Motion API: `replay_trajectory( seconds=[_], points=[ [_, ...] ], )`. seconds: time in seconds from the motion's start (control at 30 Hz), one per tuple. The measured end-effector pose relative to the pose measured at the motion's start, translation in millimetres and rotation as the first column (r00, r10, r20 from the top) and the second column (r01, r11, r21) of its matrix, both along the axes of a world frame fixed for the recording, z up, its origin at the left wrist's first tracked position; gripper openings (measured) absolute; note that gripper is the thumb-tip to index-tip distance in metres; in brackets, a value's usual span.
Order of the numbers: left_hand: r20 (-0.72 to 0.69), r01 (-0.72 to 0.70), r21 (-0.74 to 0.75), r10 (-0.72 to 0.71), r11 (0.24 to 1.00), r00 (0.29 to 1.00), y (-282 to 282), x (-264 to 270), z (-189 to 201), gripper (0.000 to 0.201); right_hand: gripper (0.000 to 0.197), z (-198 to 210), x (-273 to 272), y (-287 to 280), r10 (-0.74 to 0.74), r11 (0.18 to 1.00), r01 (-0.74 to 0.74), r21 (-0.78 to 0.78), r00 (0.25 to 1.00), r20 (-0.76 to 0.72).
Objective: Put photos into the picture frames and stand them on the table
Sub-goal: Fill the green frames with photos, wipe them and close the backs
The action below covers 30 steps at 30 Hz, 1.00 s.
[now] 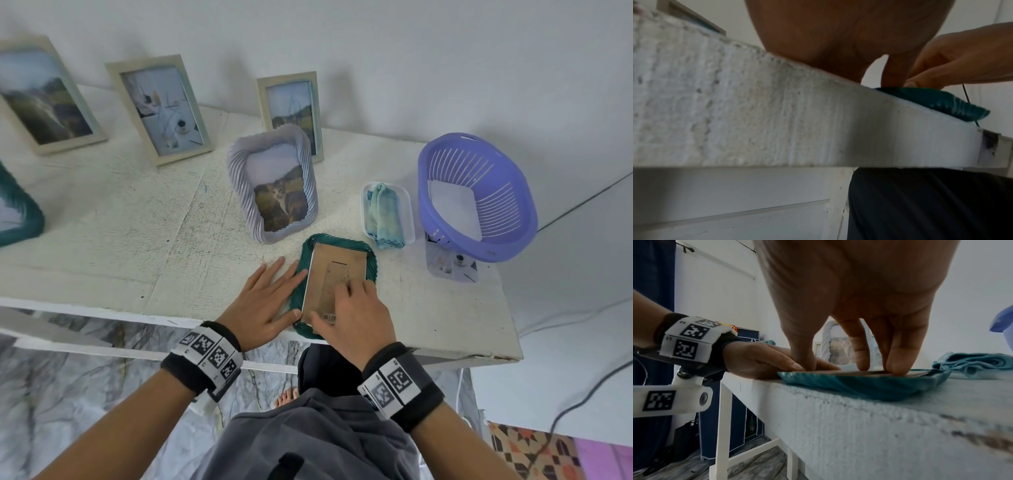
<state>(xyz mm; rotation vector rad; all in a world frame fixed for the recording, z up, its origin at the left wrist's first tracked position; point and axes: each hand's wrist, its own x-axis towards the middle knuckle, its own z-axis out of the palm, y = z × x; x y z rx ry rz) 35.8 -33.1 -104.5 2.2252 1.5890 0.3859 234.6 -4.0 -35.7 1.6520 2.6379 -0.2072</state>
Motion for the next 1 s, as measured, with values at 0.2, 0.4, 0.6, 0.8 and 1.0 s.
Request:
replay_trajectory(
  seconds=[0.2,0.4,0.6,0.8,1.0],
  points=[
    [0.004,-0.011,0.100,0.010,0.995,1.000,-3.3,-0.7,-2.9,0.062,0.052,-1.3,-5.4,-1.1,-0.045,0.999,0.044,-0.016,0.996,-0.072],
    [-0.022,-0.013,0.136,0.016,0.991,1.000,-2.7,-0.5,-3.9,0.061,0.061,10.7,-9.3,1.7,-0.097,0.990,0.078,-0.118,0.982,-0.160],
    [-0.050,-0.016,0.146,0.023,0.989,0.998,-2.3,1.0,-6.5,0.063,0.048,36.5,12.4,6.9,-0.254,0.946,0.134,-0.297,0.874,-0.414],
    [-0.042,-0.025,0.159,0.032,0.987,0.999,-2.8,0.9,-8.0,0.064,0.039,38.6,65.3,13.5,-0.611,0.773,0.180,-0.608,0.465,-0.640],
    [-0.018,-0.035,0.169,0.038,0.985,0.999,-3.1,1.0,-10.1,0.064,0.047,57.5,113.3,14.8,-0.567,0.810,0.197,-0.552,0.499,-0.655]
  ],
)
